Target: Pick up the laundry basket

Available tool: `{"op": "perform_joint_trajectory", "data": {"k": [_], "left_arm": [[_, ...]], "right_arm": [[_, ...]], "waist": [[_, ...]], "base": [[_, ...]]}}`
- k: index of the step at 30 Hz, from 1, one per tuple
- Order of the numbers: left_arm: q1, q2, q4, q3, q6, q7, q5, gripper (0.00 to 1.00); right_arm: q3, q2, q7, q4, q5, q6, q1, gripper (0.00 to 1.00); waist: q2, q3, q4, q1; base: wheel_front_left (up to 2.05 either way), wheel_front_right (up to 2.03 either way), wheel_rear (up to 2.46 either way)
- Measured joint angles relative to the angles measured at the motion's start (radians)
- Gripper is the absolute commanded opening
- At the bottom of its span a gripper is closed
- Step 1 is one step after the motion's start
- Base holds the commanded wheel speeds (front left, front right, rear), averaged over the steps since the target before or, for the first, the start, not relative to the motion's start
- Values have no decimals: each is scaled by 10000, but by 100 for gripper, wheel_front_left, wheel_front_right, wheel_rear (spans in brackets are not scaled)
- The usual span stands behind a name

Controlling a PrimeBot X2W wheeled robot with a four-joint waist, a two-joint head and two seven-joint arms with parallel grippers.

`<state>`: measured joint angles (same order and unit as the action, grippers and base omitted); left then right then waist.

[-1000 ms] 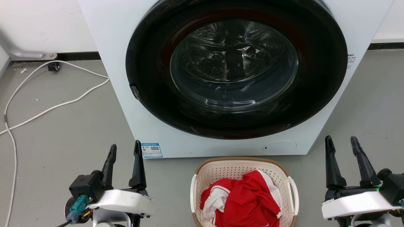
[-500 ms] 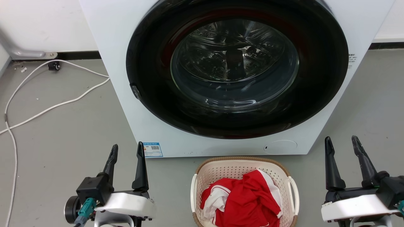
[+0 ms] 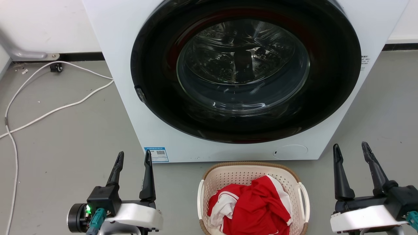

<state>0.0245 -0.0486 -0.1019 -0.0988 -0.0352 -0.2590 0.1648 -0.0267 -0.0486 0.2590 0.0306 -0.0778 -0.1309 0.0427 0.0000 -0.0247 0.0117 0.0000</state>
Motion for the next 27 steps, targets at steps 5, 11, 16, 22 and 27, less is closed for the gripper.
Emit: {"op": "perform_joint_trajectory", "data": {"k": [5,11,16,22,27], "left_arm": [[-3,-2,-67,-2,-2,-40,-75,100],[-17,-2,-115,4,-2,-40,-25,100],[-34,-2,-155,12,-2,-40,-25,100],[-37,-2,-178,13,-4,-40,-31,100],[-38,-2,-182,27,0,-40,-40,100]], "right_arm": [[4,0,44,-42,-19,0,34,100],[13,0,46,-132,-121,0,43,100],[6,0,44,-180,-230,0,45,100],[23,0,44,-201,-261,0,45,100],[46,0,46,-209,-259,0,45,100]], "waist": [[0,4,-5,0],[0,10,-9,0],[0,11,2,0],[0,11,4,0],[0,-26,-23,0]], "base": [[0,0,0],[0,0,0],[0,0,0],[0,0,0],[0,0,0]]}}
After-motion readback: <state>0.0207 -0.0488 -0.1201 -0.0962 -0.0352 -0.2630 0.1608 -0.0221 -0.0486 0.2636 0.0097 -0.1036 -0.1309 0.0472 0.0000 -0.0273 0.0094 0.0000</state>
